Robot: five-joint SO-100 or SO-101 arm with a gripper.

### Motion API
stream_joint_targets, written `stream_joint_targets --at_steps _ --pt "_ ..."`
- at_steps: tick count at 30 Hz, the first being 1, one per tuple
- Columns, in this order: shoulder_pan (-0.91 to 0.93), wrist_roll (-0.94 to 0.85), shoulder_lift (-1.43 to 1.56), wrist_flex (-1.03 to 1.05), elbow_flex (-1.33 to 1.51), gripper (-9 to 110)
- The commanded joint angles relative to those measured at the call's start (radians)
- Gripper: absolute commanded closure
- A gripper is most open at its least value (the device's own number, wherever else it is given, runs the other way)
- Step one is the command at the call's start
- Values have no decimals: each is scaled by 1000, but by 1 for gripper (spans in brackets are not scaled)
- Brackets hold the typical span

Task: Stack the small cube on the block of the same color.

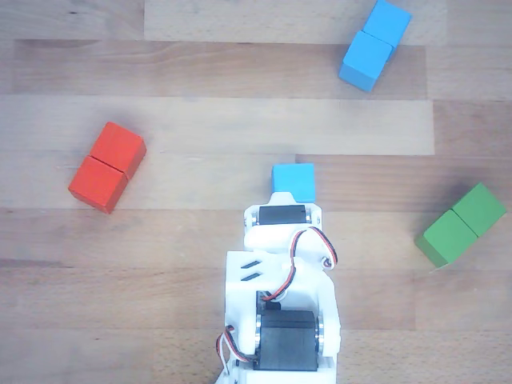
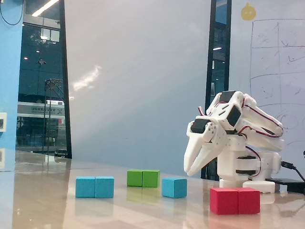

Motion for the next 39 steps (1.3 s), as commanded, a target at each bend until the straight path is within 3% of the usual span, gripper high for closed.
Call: stream_joint_targets --at_steps 1,33,39 --pt "2 -3 31 0 -11 101" --pt "-9 0 9 15 -21 100" --pt "2 -12 -247 -78 -173 100"
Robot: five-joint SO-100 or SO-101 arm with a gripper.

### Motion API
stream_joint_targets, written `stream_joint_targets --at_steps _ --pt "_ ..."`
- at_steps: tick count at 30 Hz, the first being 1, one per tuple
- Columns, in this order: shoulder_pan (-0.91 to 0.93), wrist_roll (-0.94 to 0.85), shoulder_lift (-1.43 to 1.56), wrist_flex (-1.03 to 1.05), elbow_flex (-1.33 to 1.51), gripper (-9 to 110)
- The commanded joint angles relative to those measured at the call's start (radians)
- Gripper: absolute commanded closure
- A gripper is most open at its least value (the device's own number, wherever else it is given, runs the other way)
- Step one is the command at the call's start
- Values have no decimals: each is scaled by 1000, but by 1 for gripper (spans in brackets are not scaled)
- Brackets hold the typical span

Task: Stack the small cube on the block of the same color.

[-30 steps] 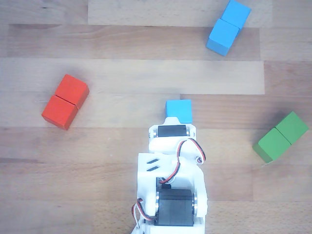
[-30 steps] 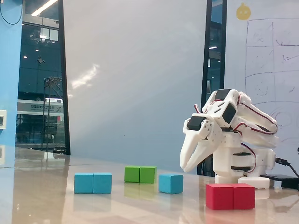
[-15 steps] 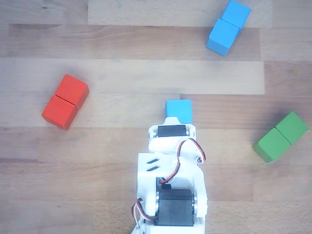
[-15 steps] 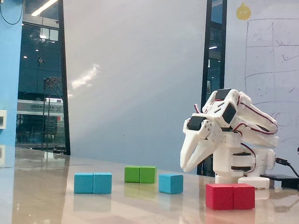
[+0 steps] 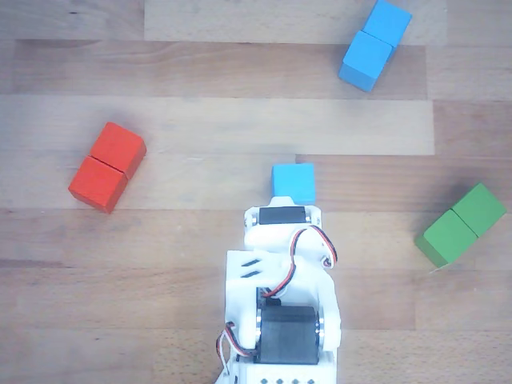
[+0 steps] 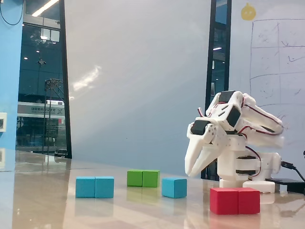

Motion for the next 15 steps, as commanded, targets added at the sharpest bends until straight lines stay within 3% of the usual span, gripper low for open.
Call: stream_joint_targets --at_steps 1,10,15 --pt "-3 -12 -225 -95 -212 100" --pt "3 -14 -822 -121 -842 100" --pt "-9 -14 -983 -23 -1009 100"
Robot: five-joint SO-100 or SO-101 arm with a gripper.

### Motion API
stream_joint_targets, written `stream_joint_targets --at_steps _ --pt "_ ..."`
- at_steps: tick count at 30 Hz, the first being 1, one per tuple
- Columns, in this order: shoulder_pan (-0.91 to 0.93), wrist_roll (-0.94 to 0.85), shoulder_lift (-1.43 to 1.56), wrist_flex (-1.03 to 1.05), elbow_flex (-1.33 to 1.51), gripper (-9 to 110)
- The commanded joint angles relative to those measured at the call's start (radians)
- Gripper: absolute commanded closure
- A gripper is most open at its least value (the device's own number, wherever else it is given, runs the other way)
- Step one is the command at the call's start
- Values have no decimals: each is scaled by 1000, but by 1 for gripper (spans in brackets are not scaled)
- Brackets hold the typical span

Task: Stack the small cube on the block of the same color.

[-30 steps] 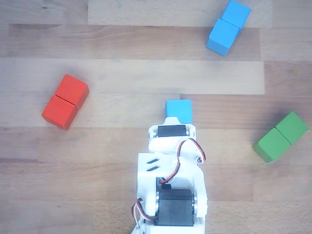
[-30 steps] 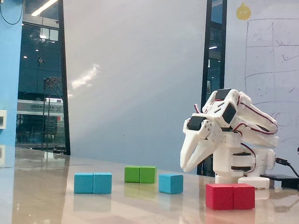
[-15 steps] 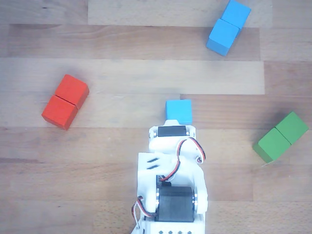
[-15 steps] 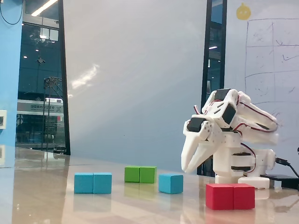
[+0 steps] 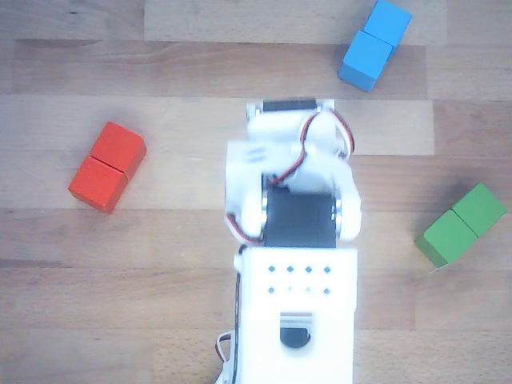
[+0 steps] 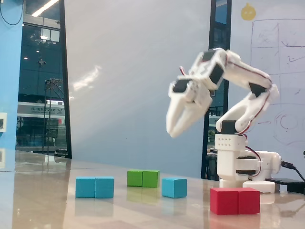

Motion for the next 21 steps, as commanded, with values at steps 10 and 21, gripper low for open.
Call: stream_joint_targets --at_steps 10,21 --pt "-6 6 -137 225 -40 100" --pt "-6 0 -141 -18 178 100"
